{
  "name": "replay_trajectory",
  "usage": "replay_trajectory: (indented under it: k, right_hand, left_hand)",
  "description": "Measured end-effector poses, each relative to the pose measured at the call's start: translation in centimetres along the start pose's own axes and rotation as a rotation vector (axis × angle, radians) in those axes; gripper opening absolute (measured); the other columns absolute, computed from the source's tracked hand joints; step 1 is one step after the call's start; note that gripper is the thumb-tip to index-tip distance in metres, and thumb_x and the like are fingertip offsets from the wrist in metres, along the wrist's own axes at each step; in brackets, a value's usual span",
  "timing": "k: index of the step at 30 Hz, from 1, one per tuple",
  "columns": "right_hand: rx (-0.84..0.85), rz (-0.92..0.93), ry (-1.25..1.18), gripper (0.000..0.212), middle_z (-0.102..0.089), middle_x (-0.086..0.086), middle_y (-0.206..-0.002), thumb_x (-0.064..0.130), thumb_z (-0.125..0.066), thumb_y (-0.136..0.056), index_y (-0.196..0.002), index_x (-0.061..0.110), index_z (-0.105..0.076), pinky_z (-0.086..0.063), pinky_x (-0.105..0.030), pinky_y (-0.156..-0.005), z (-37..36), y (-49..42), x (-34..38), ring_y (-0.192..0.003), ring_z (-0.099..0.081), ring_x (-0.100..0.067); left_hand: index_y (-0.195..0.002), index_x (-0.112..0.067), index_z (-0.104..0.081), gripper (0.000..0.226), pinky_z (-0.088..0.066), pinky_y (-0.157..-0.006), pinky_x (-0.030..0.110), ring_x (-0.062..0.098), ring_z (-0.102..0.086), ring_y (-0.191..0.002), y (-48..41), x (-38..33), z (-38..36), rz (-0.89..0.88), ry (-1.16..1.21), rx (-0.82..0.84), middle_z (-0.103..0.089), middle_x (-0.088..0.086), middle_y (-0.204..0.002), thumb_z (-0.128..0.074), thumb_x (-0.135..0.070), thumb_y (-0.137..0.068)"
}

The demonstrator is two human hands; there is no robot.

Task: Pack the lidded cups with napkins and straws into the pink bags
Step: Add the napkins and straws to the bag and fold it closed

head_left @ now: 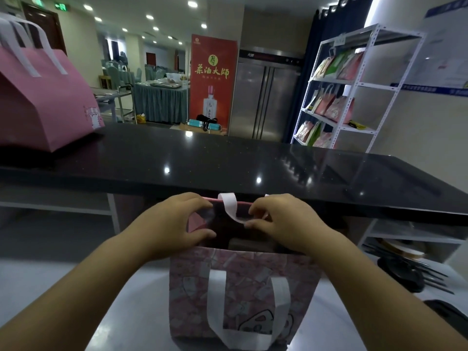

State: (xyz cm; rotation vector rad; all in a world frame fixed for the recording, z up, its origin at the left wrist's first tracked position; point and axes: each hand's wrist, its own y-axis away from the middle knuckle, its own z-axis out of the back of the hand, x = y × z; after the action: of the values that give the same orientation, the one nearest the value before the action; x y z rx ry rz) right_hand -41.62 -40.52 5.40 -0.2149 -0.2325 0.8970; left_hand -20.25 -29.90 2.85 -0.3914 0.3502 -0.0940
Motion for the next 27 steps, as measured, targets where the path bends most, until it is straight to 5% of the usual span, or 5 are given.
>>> replay_trajectory:
  k: [7, 10, 15, 20, 27]
  right_hand:
    - [-0.405, -0.042, -0.184, 0.023, -0.063, 0.007, -0.088, 0.028, -0.071, -0.08, -0.099, 0.015, -0.068, -0.053, -0.03, -0.065, 1.1, 5.6, -0.9, -0.069, -0.058, -0.009]
    - [-0.489, -0.109, -0.192, 0.023, -0.06, 0.008, -0.09, 0.028, -0.071, -0.08, -0.099, 0.015, -0.067, -0.052, -0.024, -0.067, 0.6, 7.9, -1.4, -0.073, -0.057, -0.007]
    - [-0.2, -0.315, -0.262, 0.047, -0.048, 0.021, -0.098, 0.055, -0.065, -0.075, -0.114, 0.031, -0.054, -0.041, -0.012, -0.068, -0.8, 9.9, -2.2, -0.089, -0.051, -0.002]
    - [0.041, -0.41, -0.408, 0.051, -0.056, 0.02, -0.099, 0.054, -0.069, -0.073, -0.117, 0.037, -0.05, -0.051, -0.017, -0.064, -1.7, 9.8, -2.2, -0.087, -0.059, -0.003]
    - [0.11, -0.383, -0.428, 0.022, -0.06, 0.013, -0.092, 0.027, -0.07, -0.081, -0.096, 0.037, -0.057, -0.057, -0.022, -0.065, -1.0, 8.1, -1.8, -0.083, -0.062, -0.009]
  left_hand:
    - [-0.109, -0.024, -0.061, 0.045, -0.049, -0.074, 0.022, 0.009, -0.058, -0.089, 1.4, -1.2, 0.1, -0.096, 0.069, -0.192, -0.061, -0.01, -0.101, -0.055, -0.052, -0.075]
    - [-0.113, -0.025, -0.057, 0.058, -0.043, -0.072, 0.015, 0.008, -0.054, -0.092, 2.1, -1.3, -0.7, -0.063, 0.092, -0.196, -0.053, -0.014, -0.103, -0.05, -0.063, -0.069]
    - [-0.122, -0.028, -0.047, 0.083, -0.04, -0.068, 0.013, 0.004, -0.05, -0.092, 3.3, -1.1, -1.8, 0.076, 0.198, -0.119, -0.045, -0.016, -0.107, -0.046, -0.078, -0.056]
    - [-0.129, -0.033, -0.042, 0.087, -0.041, -0.067, 0.011, -0.005, -0.048, -0.091, 3.9, -0.8, -1.8, 0.132, 0.27, 0.075, -0.045, -0.021, -0.108, -0.05, -0.078, -0.054]
    - [-0.118, -0.032, -0.053, 0.042, -0.05, -0.062, 0.014, 0.001, -0.057, -0.087, 2.4, 0.0, -1.3, 0.238, 0.319, 0.22, -0.054, -0.02, -0.099, -0.068, -0.025, -0.078]
